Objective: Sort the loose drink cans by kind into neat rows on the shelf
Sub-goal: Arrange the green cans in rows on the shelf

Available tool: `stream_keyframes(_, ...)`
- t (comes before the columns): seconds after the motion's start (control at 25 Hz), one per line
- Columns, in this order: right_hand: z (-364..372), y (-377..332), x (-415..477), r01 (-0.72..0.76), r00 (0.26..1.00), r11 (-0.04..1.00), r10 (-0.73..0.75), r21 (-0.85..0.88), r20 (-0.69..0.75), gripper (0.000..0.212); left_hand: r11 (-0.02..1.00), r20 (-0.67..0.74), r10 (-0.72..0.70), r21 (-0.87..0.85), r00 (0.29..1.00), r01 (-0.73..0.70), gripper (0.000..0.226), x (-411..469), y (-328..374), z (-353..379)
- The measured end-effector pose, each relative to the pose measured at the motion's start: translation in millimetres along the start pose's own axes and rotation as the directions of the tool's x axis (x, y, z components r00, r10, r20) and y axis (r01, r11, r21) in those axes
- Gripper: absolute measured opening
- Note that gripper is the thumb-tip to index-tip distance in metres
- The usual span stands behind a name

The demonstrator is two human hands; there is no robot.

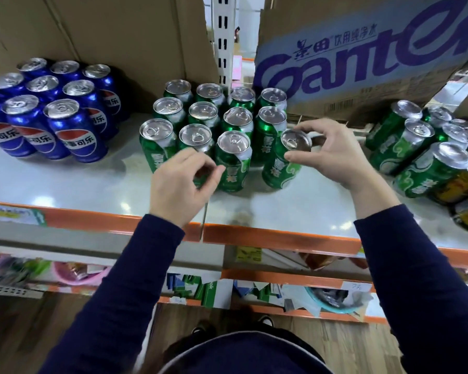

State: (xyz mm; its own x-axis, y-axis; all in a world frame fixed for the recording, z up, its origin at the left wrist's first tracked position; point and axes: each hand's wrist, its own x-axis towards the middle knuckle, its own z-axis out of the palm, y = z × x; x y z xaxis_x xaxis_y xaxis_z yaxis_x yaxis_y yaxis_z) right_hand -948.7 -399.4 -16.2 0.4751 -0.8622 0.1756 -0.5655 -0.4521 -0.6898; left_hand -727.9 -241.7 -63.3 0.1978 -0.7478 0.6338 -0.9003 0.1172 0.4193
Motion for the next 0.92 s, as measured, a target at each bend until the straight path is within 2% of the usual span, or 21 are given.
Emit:
stream_keyframes(0.2,18.6,-22.4,2.4,0.002,0.997,1.0,-0.003,0.003,0.077,0.053,0.994,0.229,-0.081,0.088,0.97,0.062,0.025,-34.2,-27.4,16.4)
stream_keyframes(0.28,27.7,-24.8,0.3,-0.019,0.996,1.0,0.019,0.003,0.082,0.056,0.988,0.269,-0.113,0.13,0.956,0.08,0.028,-37.6,-30.9,22.1)
stream_keyframes(0.4,34.1,-27.1,-3.1,-0.072,0.996,0.997,0.071,0.021,0.045,0.059,0.983,0.275,-0.136,0.159,0.952,0.094,0.025,-38.3,-33.4,25.5)
stream_keyframes(0.52,29.8,-29.2,-5.1,-0.055,0.998,0.998,0.055,0.011,0.024,0.051,0.982,0.275,-0.14,0.159,0.951,0.099,0.023,-38.1,-35.2,24.4)
stream_keyframes(0.72,24.8,-31.1,-7.2,-0.04,0.995,0.999,0.036,0.036,0.094,0.046,0.977,0.265,-0.166,0.172,0.95,0.123,0.019,-38.5,-33.1,24.6)
stream_keyframes(0.84,20.7,-28.9,-2.7,-0.059,0.979,0.998,0.051,0.031,0.197,0.048,0.975,0.268,-0.174,0.18,0.948,0.128,0.018,-38.0,-32.5,25.6)
stream_keyframes(0.88,17.9,-28.8,0.9,-0.06,0.978,0.997,0.048,0.052,0.201,0.046,0.974,0.267,-0.177,0.184,0.947,0.13,0.018,-37.9,-32.2,25.9)
stream_keyframes(0.92,15.6,-29.3,6.1,-0.053,0.989,0.996,0.042,0.073,0.143,0.042,0.973,0.265,-0.183,0.19,0.947,0.134,0.017,-38.2,-31.9,25.6)
